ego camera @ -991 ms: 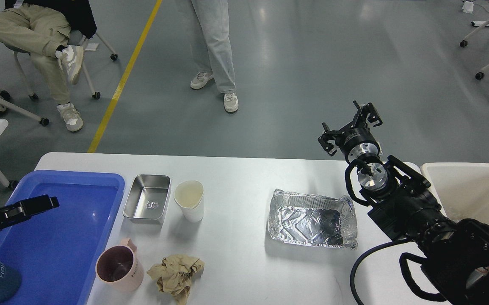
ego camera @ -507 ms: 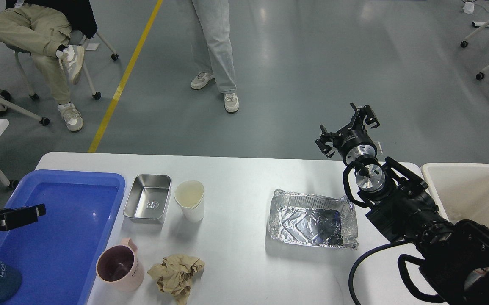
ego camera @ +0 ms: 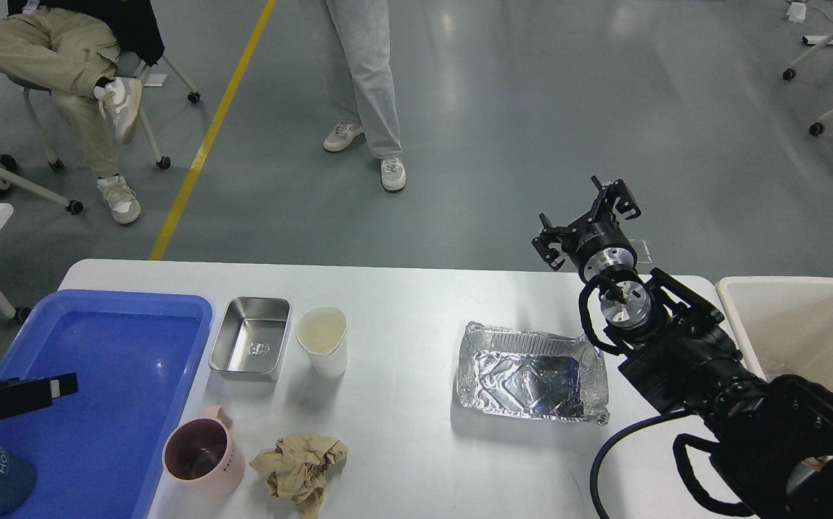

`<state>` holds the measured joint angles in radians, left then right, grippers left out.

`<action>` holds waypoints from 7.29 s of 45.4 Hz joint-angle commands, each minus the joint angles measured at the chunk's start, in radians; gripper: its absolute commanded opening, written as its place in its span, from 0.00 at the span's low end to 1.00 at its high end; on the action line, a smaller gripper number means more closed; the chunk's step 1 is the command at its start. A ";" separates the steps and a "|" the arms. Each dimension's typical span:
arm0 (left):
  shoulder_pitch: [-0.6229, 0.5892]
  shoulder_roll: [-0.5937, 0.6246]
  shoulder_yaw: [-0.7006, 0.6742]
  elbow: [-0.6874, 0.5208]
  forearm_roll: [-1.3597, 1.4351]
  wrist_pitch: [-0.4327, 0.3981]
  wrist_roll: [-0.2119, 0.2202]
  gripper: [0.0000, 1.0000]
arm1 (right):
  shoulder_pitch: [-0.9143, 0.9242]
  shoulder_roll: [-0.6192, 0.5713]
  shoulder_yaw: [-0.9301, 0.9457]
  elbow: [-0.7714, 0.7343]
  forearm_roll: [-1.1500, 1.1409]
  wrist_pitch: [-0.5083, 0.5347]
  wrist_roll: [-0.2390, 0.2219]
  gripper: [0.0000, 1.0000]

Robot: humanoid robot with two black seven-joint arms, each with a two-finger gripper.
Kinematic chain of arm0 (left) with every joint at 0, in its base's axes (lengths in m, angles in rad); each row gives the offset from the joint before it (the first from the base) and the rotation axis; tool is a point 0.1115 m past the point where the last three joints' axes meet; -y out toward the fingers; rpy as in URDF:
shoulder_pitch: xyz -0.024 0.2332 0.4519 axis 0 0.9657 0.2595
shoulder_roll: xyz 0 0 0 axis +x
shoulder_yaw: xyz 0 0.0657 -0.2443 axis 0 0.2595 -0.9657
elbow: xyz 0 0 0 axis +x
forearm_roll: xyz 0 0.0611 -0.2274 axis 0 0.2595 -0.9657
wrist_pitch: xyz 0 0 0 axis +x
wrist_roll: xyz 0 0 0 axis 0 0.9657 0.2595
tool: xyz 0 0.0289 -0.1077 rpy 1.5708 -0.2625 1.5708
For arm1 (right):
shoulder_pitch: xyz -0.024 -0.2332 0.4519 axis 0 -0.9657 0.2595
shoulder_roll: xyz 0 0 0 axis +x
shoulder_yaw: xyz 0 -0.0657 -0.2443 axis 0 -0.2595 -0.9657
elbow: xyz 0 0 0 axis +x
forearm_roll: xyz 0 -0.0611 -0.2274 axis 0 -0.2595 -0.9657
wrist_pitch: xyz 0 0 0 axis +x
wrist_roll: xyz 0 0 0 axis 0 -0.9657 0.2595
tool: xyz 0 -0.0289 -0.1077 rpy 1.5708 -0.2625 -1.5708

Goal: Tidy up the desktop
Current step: 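Reach the left gripper to the pink mug and grasp its rim, then lift the pink mug with the left gripper over the blue tray, then lower the pink mug at the tray's near corner and release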

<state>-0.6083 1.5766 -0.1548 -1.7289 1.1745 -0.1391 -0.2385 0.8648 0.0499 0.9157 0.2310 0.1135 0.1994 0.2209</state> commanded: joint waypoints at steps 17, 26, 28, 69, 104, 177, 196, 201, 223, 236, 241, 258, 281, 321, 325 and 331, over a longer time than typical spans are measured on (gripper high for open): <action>-0.019 0.062 -0.097 -0.008 -0.213 -0.172 0.150 0.92 | -0.001 0.014 0.000 0.001 0.000 0.000 0.000 1.00; -0.012 0.040 -0.095 -0.005 -0.213 -0.159 0.166 0.92 | -0.001 0.014 0.000 -0.001 0.000 0.000 0.000 1.00; -0.008 0.017 -0.092 0.000 -0.211 -0.154 0.179 0.92 | -0.001 0.014 0.000 -0.001 0.000 0.000 0.000 1.00; 0.004 -0.403 0.049 0.120 0.047 -0.024 0.315 0.78 | 0.002 0.013 -0.001 -0.001 0.000 0.000 0.000 1.00; 0.005 -0.552 0.095 0.186 0.048 0.016 0.317 0.73 | 0.005 0.014 -0.002 -0.001 -0.002 -0.002 0.000 1.00; -0.048 -0.345 0.141 0.065 0.060 -0.074 0.301 0.00 | 0.006 0.014 -0.003 -0.001 -0.002 -0.002 0.000 1.00; -0.127 -0.107 0.129 0.011 0.057 -0.157 0.292 0.01 | 0.010 0.021 -0.003 -0.001 -0.002 -0.002 0.000 1.00; -0.122 -0.092 0.130 0.011 0.056 -0.154 0.292 0.01 | 0.010 0.021 -0.003 -0.001 -0.002 -0.002 0.000 1.00; -0.065 -0.150 0.141 0.089 0.043 -0.090 0.295 0.01 | 0.010 0.019 -0.003 -0.001 -0.002 -0.002 0.000 1.00; 0.019 -0.190 0.141 0.155 0.036 -0.034 0.292 0.02 | 0.006 0.018 -0.003 -0.001 -0.002 -0.002 0.000 1.00; 0.045 -0.205 0.141 0.170 0.034 -0.008 0.292 0.02 | 0.006 0.018 -0.003 -0.001 -0.002 -0.002 0.000 1.00; 0.067 -0.268 0.141 0.223 0.010 0.009 0.294 0.08 | 0.008 0.018 -0.003 -0.001 -0.002 -0.002 0.000 1.00; 0.065 -0.277 0.141 0.239 -0.038 0.039 0.301 0.53 | 0.010 0.018 -0.003 0.001 -0.002 -0.002 0.000 1.00; 0.044 -0.116 -0.070 0.046 -0.044 -0.031 0.245 0.88 | 0.011 0.022 -0.003 0.001 -0.002 -0.005 0.000 1.00; 0.039 -0.089 -0.178 0.048 -0.096 -0.126 0.214 0.89 | 0.010 0.022 -0.003 -0.001 -0.003 -0.005 0.000 1.00; 0.021 -0.018 -0.353 0.051 -0.211 -0.306 0.188 0.89 | 0.010 0.022 -0.003 -0.001 -0.002 -0.005 0.000 1.00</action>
<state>-0.5719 1.5053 -0.3745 -1.6810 1.0476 -0.3102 -0.0306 0.8758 0.0712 0.9127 0.2308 0.1120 0.1948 0.2209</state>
